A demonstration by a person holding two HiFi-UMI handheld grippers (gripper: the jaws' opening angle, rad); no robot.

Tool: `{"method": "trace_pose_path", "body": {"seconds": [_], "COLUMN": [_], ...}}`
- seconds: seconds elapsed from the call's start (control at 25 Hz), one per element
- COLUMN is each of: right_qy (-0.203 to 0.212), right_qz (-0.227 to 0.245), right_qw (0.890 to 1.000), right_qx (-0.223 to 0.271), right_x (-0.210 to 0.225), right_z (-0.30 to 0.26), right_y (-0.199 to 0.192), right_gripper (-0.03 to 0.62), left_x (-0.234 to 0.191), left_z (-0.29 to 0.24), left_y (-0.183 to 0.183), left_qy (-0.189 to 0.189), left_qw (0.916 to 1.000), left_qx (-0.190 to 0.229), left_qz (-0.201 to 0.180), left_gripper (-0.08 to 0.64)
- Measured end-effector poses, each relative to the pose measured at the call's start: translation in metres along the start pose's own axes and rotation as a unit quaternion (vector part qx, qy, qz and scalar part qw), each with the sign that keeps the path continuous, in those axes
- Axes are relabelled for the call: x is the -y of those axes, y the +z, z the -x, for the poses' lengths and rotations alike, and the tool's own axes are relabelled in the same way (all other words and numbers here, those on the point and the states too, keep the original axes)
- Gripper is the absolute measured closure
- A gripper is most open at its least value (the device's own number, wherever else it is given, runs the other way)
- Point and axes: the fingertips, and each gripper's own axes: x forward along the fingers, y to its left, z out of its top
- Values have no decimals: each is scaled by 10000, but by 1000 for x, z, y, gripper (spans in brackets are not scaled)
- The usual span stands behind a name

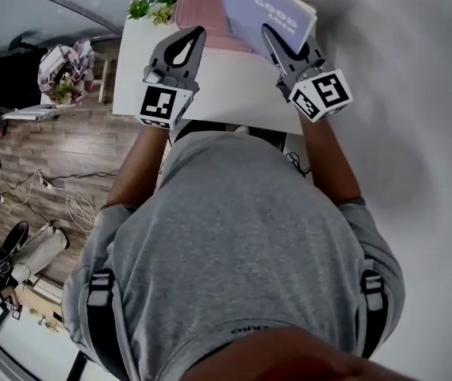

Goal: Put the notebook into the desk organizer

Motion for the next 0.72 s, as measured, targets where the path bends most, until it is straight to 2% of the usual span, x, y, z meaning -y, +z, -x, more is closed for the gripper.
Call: {"method": "trace_pose_path", "body": {"seconds": [0.2, 0.32, 0.52, 0.72], "right_qy": [202, 288, 295, 435], "right_qz": [-590, -955, -1287, -1783], "right_qw": [9980, 9950, 9911, 9825], "right_qx": [28, -60, -160, -312], "right_x": [11, 23, 37, 55], "right_z": [-24, -50, -76, -97], "right_y": [-3, -3, -2, -4], "right_gripper": [554, 554, 554, 554], "left_x": [-22, -45, -67, -85], "left_z": [-14, -28, -41, -61], "left_y": [-1, -6, -8, -10], "left_qy": [-108, -138, -150, -170], "left_qw": [9997, 9998, 9998, 9997], "left_qx": [202, 161, 133, 146], "left_qz": [59, -4, 5, -41], "left_gripper": [540, 540, 540, 540]}}
